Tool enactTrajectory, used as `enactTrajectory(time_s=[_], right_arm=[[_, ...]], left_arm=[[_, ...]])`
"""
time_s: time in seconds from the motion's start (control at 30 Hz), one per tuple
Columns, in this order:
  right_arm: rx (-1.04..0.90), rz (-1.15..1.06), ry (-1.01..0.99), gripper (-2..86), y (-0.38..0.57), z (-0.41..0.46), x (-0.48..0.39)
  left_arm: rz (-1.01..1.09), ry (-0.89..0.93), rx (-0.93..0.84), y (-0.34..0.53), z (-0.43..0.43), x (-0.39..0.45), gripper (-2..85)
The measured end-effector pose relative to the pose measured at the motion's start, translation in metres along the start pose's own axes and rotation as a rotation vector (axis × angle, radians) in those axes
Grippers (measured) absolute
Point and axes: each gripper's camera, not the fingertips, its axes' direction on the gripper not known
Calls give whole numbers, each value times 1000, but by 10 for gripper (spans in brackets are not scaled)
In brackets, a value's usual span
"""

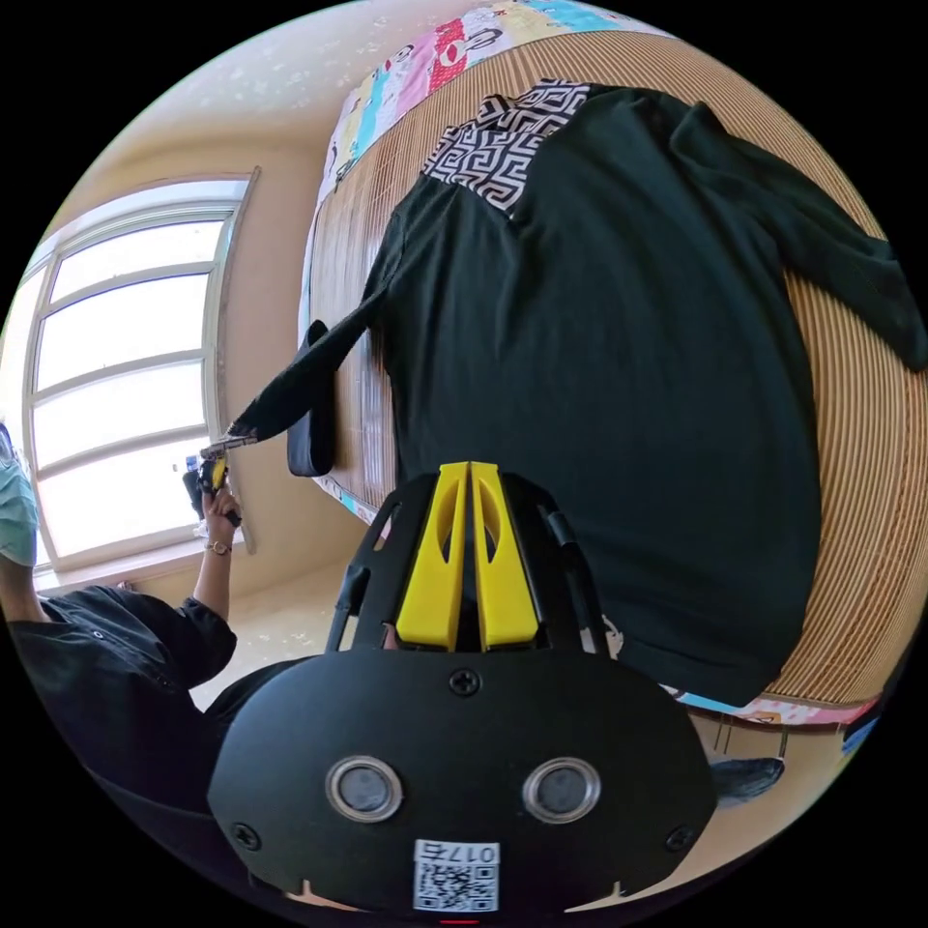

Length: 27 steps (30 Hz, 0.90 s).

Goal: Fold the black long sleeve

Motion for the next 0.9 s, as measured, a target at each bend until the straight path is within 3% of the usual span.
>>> enactTrajectory(time_s=[0.07,0.13,0.2,0.37,0.47,0.57,0.7,0.8,0.9], right_arm=[[-10,4,0,4,-1,8,-2],[-19,11,-1,4,-2,14,-3],[-24,21,2,4,-4,19,-6],[-97,-117,-37,5,-28,41,-43],[-177,-235,16,6,-44,64,-76],[-209,-296,20,7,-54,85,-98],[-231,-295,-89,11,-60,109,-107],[-233,-305,-148,17,-60,119,-112],[-224,-401,-201,29,-61,124,-130]], left_arm=[[-38,-181,-147,18,-3,-38,-5],[-106,-204,-231,37,3,-64,-5],[-240,-216,-196,58,0,-85,-1],[-596,-22,259,120,-26,-100,64],[-813,131,387,142,-7,-91,111],[-1007,94,410,155,13,-77,135],[-995,81,416,144,28,-72,121],[-1019,25,382,139,36,-69,58],[-895,-67,409,127,30,-50,7]])
